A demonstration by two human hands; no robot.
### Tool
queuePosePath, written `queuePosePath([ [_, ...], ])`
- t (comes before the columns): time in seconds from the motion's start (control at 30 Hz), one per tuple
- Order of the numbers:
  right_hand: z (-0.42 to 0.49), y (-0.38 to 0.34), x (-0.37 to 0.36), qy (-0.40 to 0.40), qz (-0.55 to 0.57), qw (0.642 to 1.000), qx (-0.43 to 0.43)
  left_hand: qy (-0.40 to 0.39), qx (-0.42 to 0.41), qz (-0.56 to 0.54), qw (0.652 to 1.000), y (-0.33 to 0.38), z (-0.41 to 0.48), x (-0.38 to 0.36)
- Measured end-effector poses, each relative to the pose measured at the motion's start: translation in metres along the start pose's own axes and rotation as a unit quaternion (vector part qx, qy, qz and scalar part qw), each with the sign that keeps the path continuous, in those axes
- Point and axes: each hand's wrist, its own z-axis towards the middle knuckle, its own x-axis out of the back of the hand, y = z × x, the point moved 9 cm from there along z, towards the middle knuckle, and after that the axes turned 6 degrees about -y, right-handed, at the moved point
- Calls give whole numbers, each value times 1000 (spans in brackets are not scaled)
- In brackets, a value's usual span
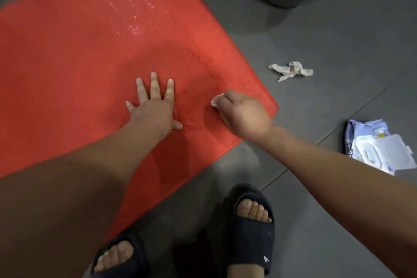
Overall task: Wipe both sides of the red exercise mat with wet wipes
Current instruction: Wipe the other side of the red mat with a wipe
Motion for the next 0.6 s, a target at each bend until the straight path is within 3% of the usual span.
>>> queuePosePath([
  [0.07, 7, 27, 14, 45, -39, 997, -54, 3, 1, 0, 1000, -1, -1, 0],
  [0.2, 13, 89, 39, 103, -56, 950, -289, 3, 2, -2, 1000, 0, -1, 3],
  [0.27, 20, 69, 30, 102, -23, 958, -266, 2, 3, -1, 1000, 0, -2, 3],
  [0.37, 24, 4, 2, 47, 31, 997, -52, 2, 1, -4, 1000, -1, -2, 2],
  [0.43, 22, -4, 0, 17, 8, 999, 27, 3, -1, -5, 1000, 0, -2, 2],
  [0.5, 31, 26, 12, 39, -22, 998, -37, 4, -2, -6, 1000, 0, -2, 2],
  [0.6, 35, 82, 36, 109, -27, 968, -225, 5, -1, -14, 1000, -2, -3, 3],
])
